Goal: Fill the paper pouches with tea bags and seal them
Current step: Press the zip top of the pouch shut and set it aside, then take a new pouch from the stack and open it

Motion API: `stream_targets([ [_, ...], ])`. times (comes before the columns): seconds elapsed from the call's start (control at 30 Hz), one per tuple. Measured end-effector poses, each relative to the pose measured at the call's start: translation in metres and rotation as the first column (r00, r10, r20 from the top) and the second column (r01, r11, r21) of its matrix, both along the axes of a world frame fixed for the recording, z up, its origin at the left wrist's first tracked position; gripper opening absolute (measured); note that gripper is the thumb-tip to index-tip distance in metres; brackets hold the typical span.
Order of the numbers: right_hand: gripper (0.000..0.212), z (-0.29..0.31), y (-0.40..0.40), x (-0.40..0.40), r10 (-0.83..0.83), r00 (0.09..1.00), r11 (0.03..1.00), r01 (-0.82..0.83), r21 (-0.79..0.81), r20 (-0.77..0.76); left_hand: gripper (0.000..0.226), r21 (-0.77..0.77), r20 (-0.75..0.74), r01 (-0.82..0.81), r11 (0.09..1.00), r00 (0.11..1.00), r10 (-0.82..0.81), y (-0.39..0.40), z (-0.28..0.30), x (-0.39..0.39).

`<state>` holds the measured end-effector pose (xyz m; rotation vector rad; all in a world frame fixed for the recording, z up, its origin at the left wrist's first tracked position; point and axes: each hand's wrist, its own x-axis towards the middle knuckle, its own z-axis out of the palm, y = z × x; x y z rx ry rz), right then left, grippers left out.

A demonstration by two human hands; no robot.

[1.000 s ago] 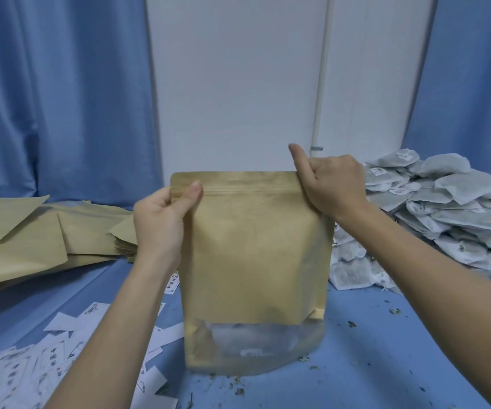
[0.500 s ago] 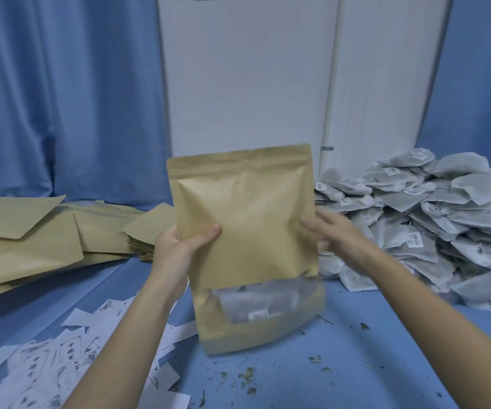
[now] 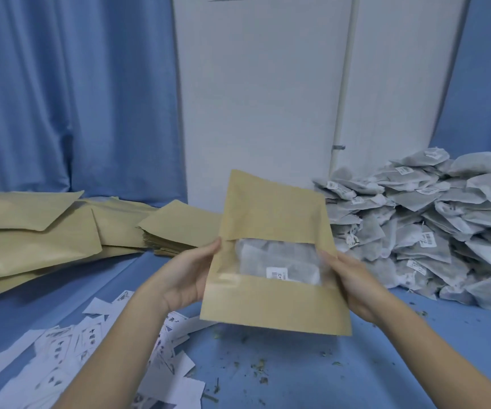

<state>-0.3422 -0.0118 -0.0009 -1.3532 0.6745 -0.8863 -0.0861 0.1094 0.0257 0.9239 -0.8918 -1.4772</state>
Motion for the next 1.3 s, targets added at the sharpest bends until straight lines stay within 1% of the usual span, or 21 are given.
stream_targets([
  [0.07,0.022,0.005,0.006,0.019,0.001,1.000,0.999,-0.002,0.040,0.029,0.041,-0.023,-0.132,-0.073,0.997,0.989,0.069,0.008,-0.007,0.014],
  [0.13,0.016,0.019,0.007,0.060,-0.001,0.999,0.998,-0.002,0.067,0.047,0.044,-0.065,-0.319,-0.196,0.978,0.933,0.166,0.014,-0.016,0.033],
  [0.2,0.016,0.050,0.007,0.128,0.059,0.996,0.993,-0.066,0.101,0.072,0.050,-0.103,-0.563,-0.367,0.924,0.788,0.250,0.017,-0.023,0.052],
  [0.27,0.034,0.087,0.015,0.213,0.214,0.971,0.962,-0.228,0.148,0.103,0.055,-0.060,-0.684,-0.503,0.862,0.650,0.331,0.017,-0.023,0.067],
  [0.33,0.054,0.111,0.030,0.285,0.296,0.951,0.932,-0.309,0.190,0.091,0.056,0.016,-0.675,-0.572,0.820,0.599,0.431,0.014,-0.018,0.080],
  [0.4,0.063,0.109,0.038,0.330,0.300,0.953,0.932,-0.302,0.198,0.042,0.054,0.070,-0.590,-0.610,0.789,0.613,0.526,0.012,-0.016,0.097],
  [0.57,0.040,0.052,0.010,0.345,0.261,0.959,0.958,-0.244,0.149,-0.108,0.040,0.130,-0.484,-0.644,0.754,0.622,0.615,-0.003,-0.018,0.124],
  [0.63,0.048,0.032,-0.012,0.339,0.131,0.950,0.988,-0.148,-0.041,-0.283,0.045,0.170,-0.454,-0.632,0.756,0.631,0.629,-0.016,-0.025,0.127],
  [0.67,0.051,0.024,-0.021,0.332,0.023,0.912,0.968,-0.122,-0.217,-0.409,0.047,0.183,-0.444,-0.632,0.753,0.630,0.637,-0.020,-0.028,0.127],
  [0.73,0.060,0.006,-0.046,0.315,-0.263,0.738,0.805,-0.187,-0.563,-0.621,0.049,0.205,-0.438,-0.627,0.752,0.628,0.643,-0.031,-0.034,0.127],
  [0.77,0.067,-0.005,-0.060,0.305,-0.388,0.620,0.714,-0.266,-0.647,-0.683,0.049,0.220,-0.434,-0.623,0.751,0.627,0.647,-0.036,-0.038,0.127],
  [0.83,0.086,-0.022,-0.080,0.286,-0.535,0.387,0.629,-0.410,-0.660,-0.751,0.047,0.251,-0.423,-0.612,0.750,0.627,0.654,-0.045,-0.046,0.126],
  [0.87,0.093,-0.030,-0.085,0.277,-0.557,0.310,0.634,-0.441,-0.635,-0.771,0.046,0.268,-0.417,-0.603,0.752,0.631,0.654,-0.049,-0.049,0.124],
  [0.9,0.094,-0.038,-0.086,0.270,-0.569,0.274,0.636,-0.450,-0.626,-0.775,0.047,0.284,-0.407,-0.597,0.750,0.633,0.658,-0.052,-0.052,0.122],
  [0.93,0.091,-0.042,-0.084,0.264,-0.594,0.270,0.616,-0.453,-0.644,-0.758,0.049,0.299,-0.394,-0.596,0.745,0.634,0.665,-0.055,-0.055,0.119],
  [1.0,0.073,-0.051,-0.076,0.252,-0.696,0.325,0.471,-0.466,-0.749,-0.640,0.051,0.322,-0.343,-0.595,0.736,0.651,0.677,-0.061,-0.058,0.109],
  [1.1,0.047,-0.059,-0.052,0.234,-0.830,0.479,0.106,-0.368,-0.924,-0.286,0.050,0.317,-0.244,-0.565,0.762,0.728,0.641,-0.066,-0.056,0.085],
  [1.13,0.040,-0.063,-0.044,0.230,-0.829,0.537,-0.012,-0.296,-0.955,-0.156,0.042,0.295,-0.211,-0.537,0.791,0.771,0.602,-0.065,-0.054,0.076],
  [1.17,0.034,-0.064,-0.035,0.227,-0.805,0.590,-0.090,-0.234,-0.968,-0.068,0.030,0.252,-0.183,-0.513,0.821,0.807,0.561,-0.063,-0.050,0.067],
  [1.23,0.034,-0.062,-0.018,0.223,-0.732,0.680,-0.160,-0.113,-0.981,0.041,0.011,0.161,-0.180,-0.504,0.848,0.830,0.528,-0.060,-0.041,0.050],
  [1.3,0.033,-0.051,-0.002,0.220,-0.678,0.726,-0.178,-0.011,-0.984,0.115,0.006,0.097,-0.173,-0.594,0.798,0.780,0.602,-0.058,-0.028,0.039],
])
